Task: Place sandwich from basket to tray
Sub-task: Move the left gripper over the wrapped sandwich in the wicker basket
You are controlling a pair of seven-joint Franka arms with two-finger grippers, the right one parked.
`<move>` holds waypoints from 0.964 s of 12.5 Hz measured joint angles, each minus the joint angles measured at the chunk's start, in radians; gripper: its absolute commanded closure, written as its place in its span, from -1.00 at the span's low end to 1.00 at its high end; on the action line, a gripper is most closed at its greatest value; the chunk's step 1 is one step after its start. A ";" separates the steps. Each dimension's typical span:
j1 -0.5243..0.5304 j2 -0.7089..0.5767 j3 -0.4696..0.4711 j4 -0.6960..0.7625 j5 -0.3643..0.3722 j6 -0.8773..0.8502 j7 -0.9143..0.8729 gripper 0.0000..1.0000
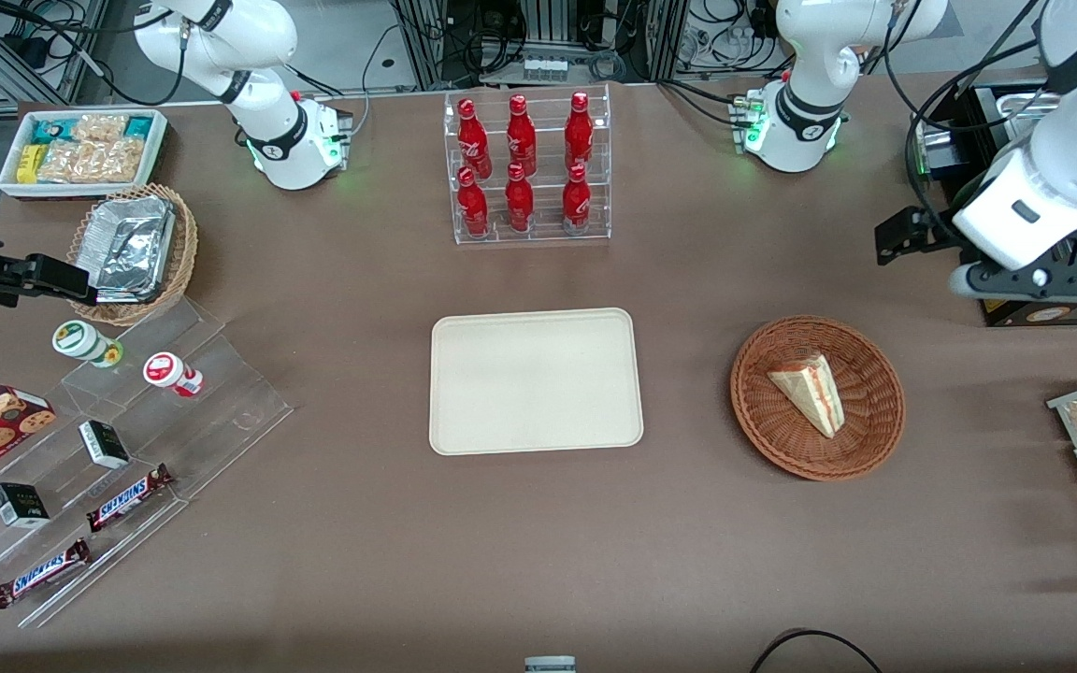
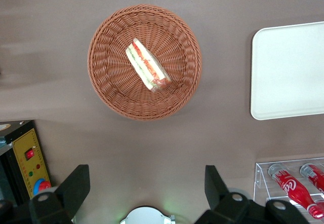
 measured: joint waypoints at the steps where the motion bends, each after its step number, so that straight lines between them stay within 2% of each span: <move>1: 0.000 0.005 0.000 -0.029 0.000 0.029 0.000 -1.00; 12: 0.000 0.033 0.000 -0.409 0.000 0.480 -0.014 -1.00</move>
